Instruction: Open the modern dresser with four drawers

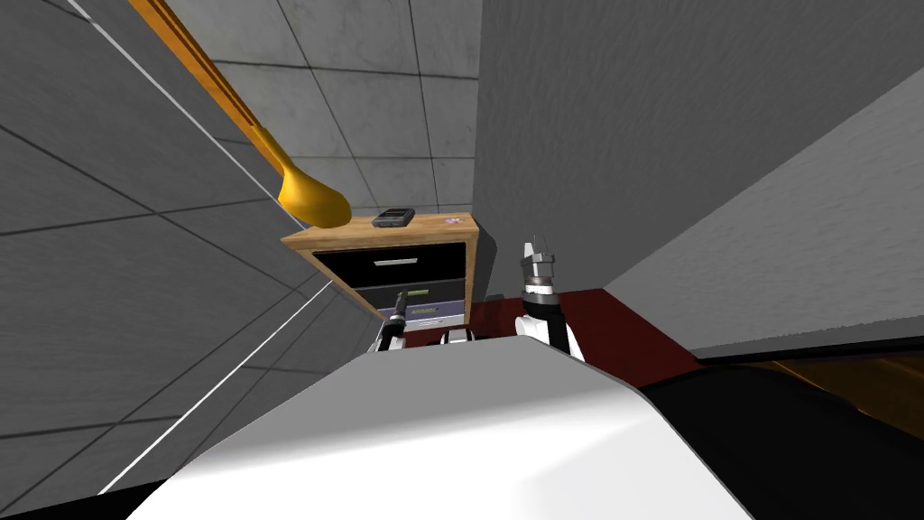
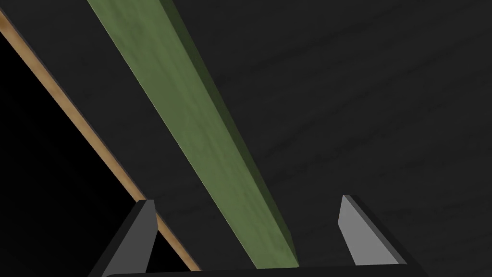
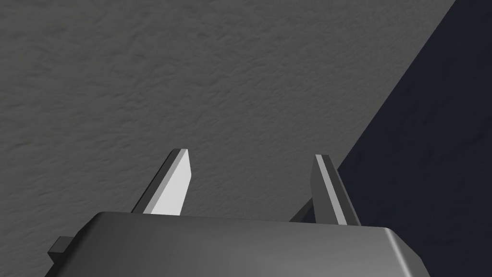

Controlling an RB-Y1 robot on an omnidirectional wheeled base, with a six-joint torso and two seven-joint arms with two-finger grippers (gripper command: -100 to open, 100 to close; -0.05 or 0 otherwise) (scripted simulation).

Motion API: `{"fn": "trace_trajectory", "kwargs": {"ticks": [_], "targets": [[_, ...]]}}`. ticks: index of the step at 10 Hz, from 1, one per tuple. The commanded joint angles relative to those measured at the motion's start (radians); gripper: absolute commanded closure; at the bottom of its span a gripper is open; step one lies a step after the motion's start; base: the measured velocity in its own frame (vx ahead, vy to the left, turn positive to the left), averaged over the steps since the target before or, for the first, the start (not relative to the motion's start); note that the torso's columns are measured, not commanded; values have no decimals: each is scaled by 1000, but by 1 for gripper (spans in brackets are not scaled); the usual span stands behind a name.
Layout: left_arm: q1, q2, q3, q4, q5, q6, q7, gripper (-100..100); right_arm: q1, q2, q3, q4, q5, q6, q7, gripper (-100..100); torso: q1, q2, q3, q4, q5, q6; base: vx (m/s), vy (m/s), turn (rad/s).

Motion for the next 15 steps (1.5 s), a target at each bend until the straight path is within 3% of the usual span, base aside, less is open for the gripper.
{"fn": "trace_trajectory", "kwargs": {"ticks": [1,2,3,4,12,13,14,15], "targets": [[-69,8,42,67,14,5,-6,-100,0,0,0,0,0,0,0,0,0,0,0,0,0,0,-70,-10,-137],[-95,10,58,92,19,8,-9,-100,0,0,0,0,0,0,0,0,0,0,0,0,0,0,-86,-5,-133],[-83,7,50,91,16,-6,-11,-100,0,0,0,0,0,0,0,0,0,1,1,0,0,0,-42,1,-26],[-43,6,27,43,9,3,-3,100,0,0,0,0,0,0,0,0,0,-1,0,0,0,-1,37,13,180],[165,-12,-101,-154,-32,-16,19,100,0,0,0,0,0,0,0,0,-1,-1,-1,-1,1,1,85,5,137],[147,-11,-90,-134,-29,-17,16,100,0,0,0,0,0,0,0,0,0,-1,0,0,0,0,34,-1,30],[146,-6,-95,-156,-30,8,21,-100,0,0,0,0,0,0,0,0,0,2,1,1,0,0,-10,-53,-29],[145,-6,-96,-168,-31,22,24,-100,0,0,0,0,0,0,0,0,-3,4,3,1,-1,1,-21,-81,-15]]}}
